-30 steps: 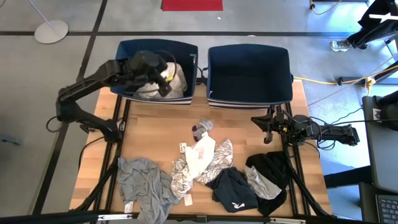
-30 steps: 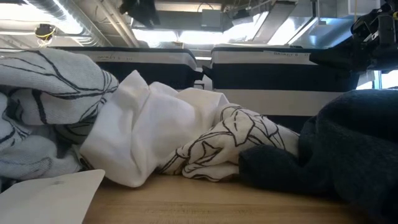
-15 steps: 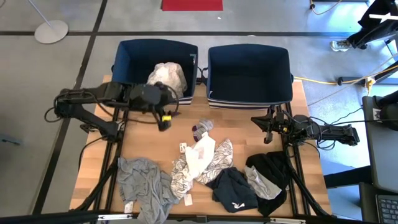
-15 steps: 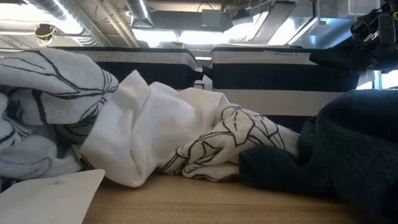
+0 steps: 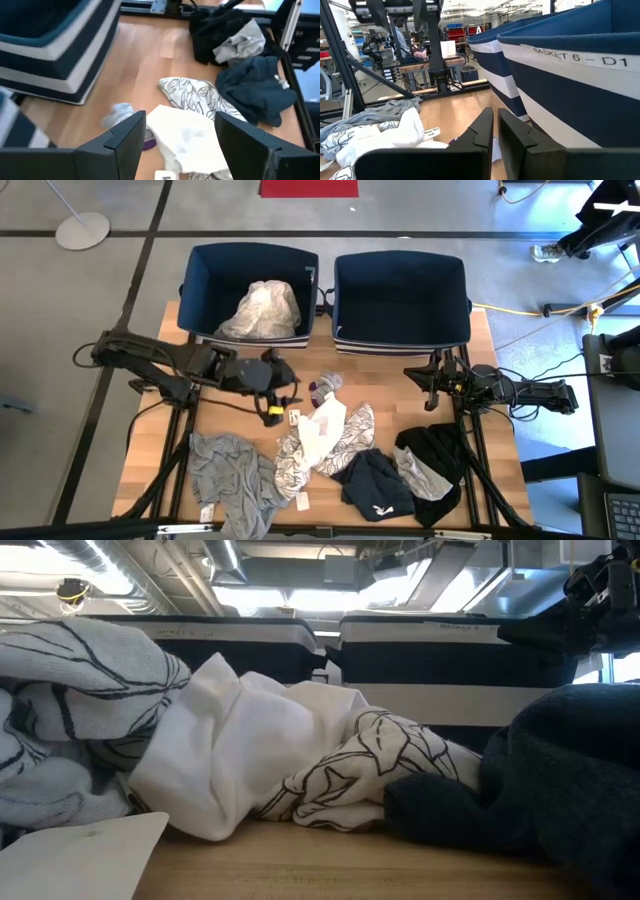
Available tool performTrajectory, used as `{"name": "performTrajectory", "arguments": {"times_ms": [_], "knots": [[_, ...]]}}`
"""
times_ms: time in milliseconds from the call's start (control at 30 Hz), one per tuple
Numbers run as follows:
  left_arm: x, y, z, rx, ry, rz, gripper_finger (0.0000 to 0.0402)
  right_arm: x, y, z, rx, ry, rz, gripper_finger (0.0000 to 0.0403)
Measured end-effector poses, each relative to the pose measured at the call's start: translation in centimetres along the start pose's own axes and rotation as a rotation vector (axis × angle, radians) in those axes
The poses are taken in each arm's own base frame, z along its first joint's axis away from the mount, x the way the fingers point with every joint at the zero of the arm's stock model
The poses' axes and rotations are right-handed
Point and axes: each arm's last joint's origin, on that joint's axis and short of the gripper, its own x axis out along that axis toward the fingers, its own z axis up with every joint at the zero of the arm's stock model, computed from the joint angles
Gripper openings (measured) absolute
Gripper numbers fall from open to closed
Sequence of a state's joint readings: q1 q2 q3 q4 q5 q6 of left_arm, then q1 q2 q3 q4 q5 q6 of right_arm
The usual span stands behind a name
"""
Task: Sort clothes
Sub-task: Put the white shirt into the right laundry organizer
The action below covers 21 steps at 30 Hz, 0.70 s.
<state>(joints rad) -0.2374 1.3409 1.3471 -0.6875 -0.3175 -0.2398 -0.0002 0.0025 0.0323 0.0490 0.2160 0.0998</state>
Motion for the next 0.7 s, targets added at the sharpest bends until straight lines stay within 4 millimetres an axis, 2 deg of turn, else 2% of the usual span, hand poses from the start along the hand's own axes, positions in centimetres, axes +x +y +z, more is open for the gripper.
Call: {"name": "performTrajectory", "arguments": {"times_ms": [233,433,700], "knots": [[3.8,-1.8,-3.0,0.072,0.044,-0.020,0.0226,0.0,0.0,-0.1,-0.001,0.009,0.018,0.0030],[6.7,-3.0,-4.8,0.087,0.068,-0.039,0.0226,0.0,0.1,-0.1,0.005,0.010,0.031,0.0030],[11.1,-4.4,-7.0,0.100,0.148,-0.165,0.0226,0.0,0.1,-0.1,0.007,0.011,0.042,0.0030]]}}
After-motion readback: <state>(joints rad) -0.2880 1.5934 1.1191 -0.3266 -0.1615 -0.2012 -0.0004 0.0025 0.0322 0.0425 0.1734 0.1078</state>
